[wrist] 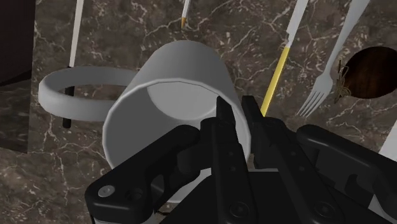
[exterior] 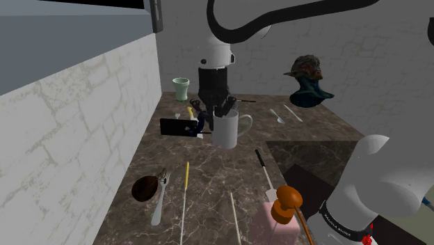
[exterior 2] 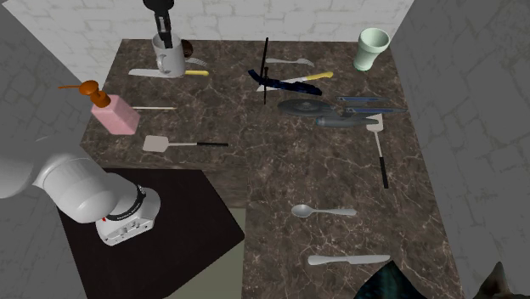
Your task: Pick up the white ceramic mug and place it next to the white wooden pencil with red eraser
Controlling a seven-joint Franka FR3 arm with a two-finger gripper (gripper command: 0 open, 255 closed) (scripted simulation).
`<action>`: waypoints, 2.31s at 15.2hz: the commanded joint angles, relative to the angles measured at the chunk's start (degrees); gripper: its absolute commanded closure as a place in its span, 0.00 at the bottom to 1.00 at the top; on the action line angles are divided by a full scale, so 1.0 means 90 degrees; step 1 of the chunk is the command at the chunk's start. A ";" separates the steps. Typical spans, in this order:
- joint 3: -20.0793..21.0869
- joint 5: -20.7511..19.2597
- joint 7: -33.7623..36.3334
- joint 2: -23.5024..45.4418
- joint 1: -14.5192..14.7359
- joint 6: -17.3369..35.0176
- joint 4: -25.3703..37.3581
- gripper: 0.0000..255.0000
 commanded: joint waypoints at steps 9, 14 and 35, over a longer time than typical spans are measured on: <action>0.0106 0.0047 0.0020 0.0132 0.0051 0.0840 -0.0699 1.00; 0.0137 0.0054 -0.0010 0.0248 0.0060 0.1275 -0.1020 1.00; 0.0236 0.0030 -0.0070 0.0888 0.0082 0.2725 -0.1840 1.00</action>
